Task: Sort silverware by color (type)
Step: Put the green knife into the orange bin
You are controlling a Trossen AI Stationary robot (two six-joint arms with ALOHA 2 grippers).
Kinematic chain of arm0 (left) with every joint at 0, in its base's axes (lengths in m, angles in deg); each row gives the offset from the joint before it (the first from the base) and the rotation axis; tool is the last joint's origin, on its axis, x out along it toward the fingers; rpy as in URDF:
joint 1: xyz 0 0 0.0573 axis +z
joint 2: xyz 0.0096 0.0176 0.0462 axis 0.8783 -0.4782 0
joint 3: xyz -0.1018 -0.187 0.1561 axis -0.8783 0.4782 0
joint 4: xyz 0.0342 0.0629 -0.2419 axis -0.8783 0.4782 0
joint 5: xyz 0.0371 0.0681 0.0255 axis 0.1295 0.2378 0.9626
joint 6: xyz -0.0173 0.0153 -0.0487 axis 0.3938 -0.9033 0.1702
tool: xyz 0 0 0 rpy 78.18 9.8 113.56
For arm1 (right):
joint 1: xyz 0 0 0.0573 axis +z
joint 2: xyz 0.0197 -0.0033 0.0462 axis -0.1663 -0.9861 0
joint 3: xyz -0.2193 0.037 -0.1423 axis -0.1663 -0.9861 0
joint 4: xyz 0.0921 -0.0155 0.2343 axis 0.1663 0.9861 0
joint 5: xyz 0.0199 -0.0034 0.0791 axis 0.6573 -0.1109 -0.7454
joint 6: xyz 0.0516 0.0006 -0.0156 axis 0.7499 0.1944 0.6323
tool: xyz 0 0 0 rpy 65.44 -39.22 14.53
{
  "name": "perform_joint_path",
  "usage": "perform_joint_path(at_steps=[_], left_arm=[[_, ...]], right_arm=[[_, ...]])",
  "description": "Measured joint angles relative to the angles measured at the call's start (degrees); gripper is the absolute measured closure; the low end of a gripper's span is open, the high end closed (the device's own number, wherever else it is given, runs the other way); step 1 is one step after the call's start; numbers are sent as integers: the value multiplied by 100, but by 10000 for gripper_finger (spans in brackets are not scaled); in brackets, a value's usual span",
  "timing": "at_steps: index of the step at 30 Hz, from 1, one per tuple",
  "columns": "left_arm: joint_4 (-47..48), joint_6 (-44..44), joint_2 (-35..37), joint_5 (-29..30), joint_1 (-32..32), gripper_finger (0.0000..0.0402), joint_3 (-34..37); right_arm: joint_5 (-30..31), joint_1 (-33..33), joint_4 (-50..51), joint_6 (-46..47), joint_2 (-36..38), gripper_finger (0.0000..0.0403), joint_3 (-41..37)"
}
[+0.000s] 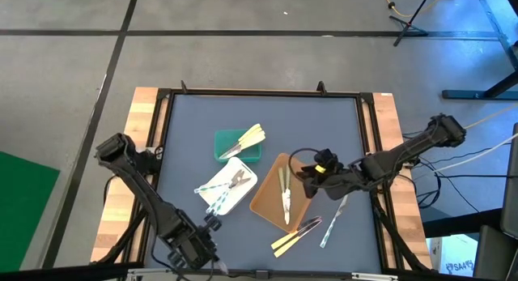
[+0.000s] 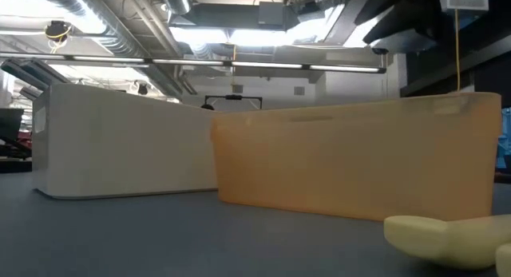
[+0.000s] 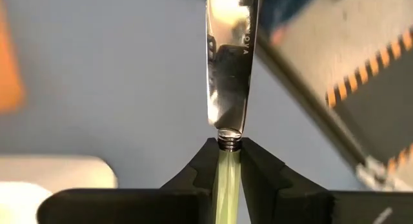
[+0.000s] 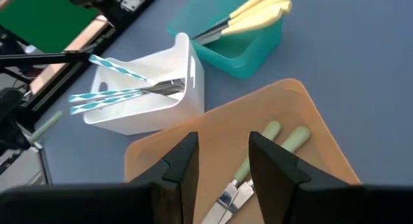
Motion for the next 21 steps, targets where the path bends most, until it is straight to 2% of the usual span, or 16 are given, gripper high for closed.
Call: perform_joint_path(at_steps=[8,14,17,21], left_arm=[[-939,0,2,41,413,359,-512],[-1712,-96,2,97,748,359,-606],[-2138,-381,3,318,951,359,-606],[-2775,-1272,4,534,1293,358,-606]], right_arm=[[1,0,2,-431,399,281,0],[0,0,2,-714,651,281,0],[0,0,2,-868,741,281,0],[0,0,2,-997,810,281,0]])
